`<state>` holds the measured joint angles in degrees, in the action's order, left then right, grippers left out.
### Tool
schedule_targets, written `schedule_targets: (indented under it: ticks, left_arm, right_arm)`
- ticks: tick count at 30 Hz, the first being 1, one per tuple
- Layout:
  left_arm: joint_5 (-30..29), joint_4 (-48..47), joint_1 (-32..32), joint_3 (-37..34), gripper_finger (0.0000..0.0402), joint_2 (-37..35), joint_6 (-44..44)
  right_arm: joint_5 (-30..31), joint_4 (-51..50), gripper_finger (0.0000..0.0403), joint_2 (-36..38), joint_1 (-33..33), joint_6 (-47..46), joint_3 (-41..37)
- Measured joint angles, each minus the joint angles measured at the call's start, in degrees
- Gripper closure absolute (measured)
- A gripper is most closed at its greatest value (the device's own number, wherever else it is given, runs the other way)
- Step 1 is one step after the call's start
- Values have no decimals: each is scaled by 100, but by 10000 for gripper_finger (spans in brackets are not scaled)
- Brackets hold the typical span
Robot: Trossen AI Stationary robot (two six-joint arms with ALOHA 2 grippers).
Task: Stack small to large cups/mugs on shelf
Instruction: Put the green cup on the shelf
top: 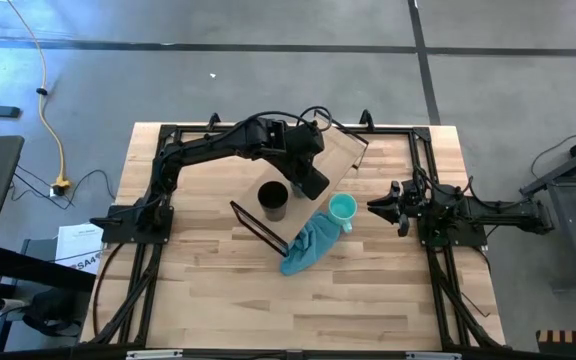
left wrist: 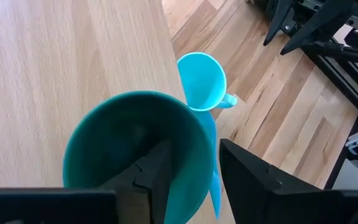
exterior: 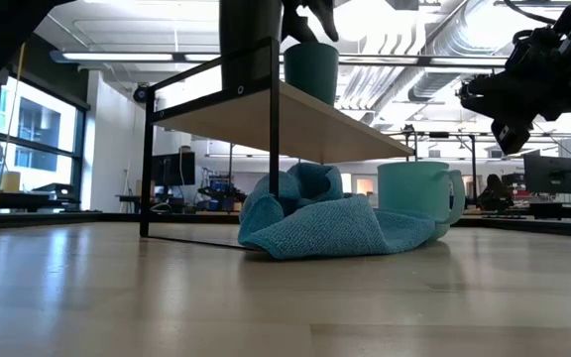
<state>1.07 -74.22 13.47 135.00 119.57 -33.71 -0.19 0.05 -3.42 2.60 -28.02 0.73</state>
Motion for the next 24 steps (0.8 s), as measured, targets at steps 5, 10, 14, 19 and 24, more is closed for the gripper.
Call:
schedule_targets:
  ticks: [5, 10, 14, 19, 24]
  left_arm:
    - [1, -3, 0, 0, 280, 0, 20]
    - [131, -34, 0, -129, 273, -4, 91]
    - [298, 9, 0, -347, 273, 0, 93]
    - [320, 127, 0, -481, 273, 2, 72]
    - [145, 136, 0, -492, 273, 2, 65]
  right_arm:
    - [0, 0, 313, 0, -1, -1, 0]
    - [0, 0, 313, 1, -1, 1, 0]
    - [0, 0, 313, 0, -1, 1, 0]
    - [0, 0, 313, 0, -1, -7, 0]
    - [0, 0, 313, 0, -1, -12, 0]
